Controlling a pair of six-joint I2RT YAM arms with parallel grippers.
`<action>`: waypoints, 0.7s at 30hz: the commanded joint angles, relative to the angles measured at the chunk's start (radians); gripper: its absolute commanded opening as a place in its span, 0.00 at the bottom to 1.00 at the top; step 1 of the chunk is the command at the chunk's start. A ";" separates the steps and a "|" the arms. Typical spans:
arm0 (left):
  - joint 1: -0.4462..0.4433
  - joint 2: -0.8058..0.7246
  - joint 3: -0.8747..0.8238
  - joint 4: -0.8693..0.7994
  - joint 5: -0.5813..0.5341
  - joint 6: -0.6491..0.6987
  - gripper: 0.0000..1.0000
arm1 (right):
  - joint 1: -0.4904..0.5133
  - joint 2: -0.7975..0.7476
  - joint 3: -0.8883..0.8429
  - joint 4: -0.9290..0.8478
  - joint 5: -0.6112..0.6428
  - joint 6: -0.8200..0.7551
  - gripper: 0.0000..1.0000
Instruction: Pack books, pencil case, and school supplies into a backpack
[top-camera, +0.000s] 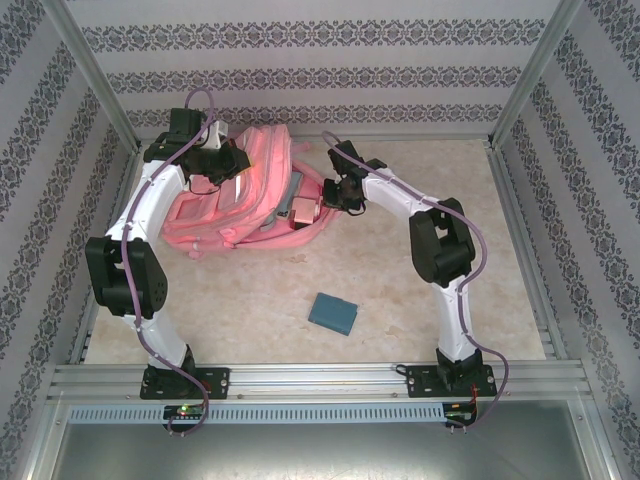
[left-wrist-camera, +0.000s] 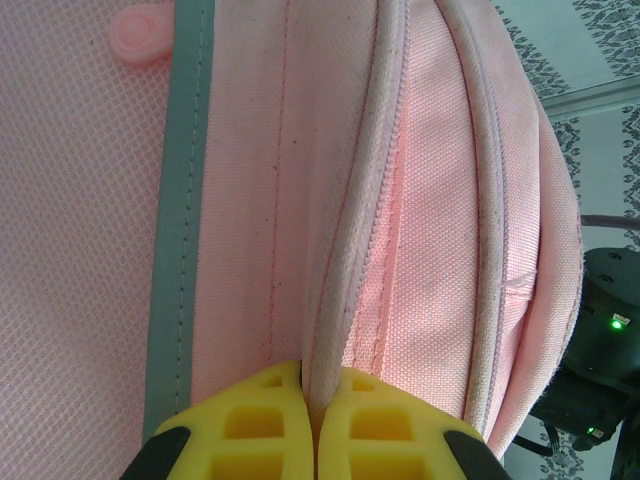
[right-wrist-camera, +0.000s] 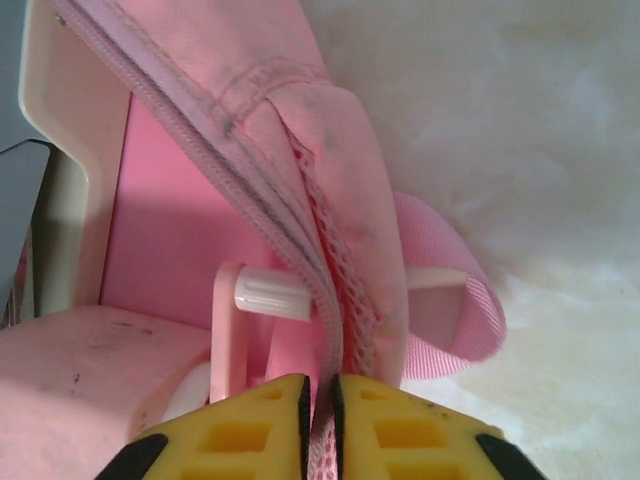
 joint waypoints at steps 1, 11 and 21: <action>0.020 0.009 0.032 -0.016 -0.028 0.011 0.00 | 0.010 0.023 0.041 -0.019 -0.018 0.011 0.04; 0.020 0.012 0.019 -0.010 -0.048 0.013 0.00 | 0.013 -0.182 -0.009 -0.032 0.139 -0.014 0.00; 0.020 0.006 0.011 0.006 -0.032 -0.002 0.00 | 0.019 -0.240 0.065 -0.031 0.102 -0.019 0.00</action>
